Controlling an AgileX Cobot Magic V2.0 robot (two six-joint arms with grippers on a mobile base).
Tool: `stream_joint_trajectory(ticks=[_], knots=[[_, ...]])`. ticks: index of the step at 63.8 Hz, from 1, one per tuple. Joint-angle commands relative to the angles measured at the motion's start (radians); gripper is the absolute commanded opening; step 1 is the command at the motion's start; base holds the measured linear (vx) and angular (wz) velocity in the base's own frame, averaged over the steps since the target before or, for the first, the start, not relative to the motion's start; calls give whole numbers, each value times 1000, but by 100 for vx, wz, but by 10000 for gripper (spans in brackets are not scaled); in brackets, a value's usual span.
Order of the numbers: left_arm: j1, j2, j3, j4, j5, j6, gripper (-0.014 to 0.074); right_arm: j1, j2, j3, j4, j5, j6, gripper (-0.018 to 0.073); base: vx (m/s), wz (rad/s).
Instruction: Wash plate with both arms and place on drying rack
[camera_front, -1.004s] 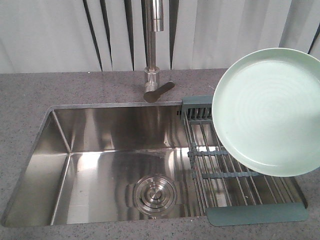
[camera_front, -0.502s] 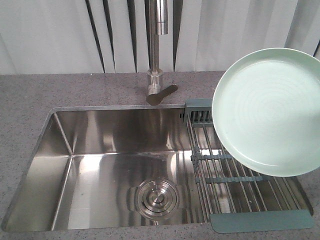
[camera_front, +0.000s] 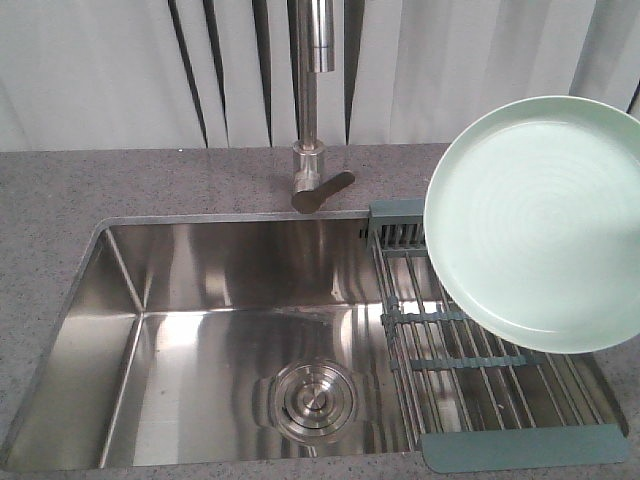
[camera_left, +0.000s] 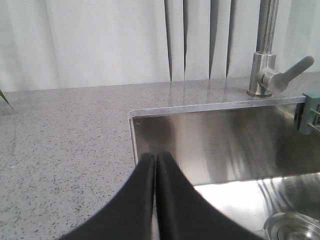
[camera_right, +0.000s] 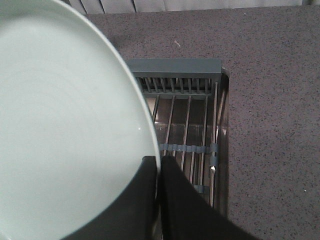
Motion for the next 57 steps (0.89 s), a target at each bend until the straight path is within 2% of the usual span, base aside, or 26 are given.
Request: stream_joint_trajectory(ticks=[1,57], knots=[[1,-16,22,-8,-67,-2,-6,-7,-10,-26,41,-45,-6,-3,2,0],[1,-16,22,-8,-67,-2,-6,-7,-10,-26,41,-45,-6,-3,0,0]])
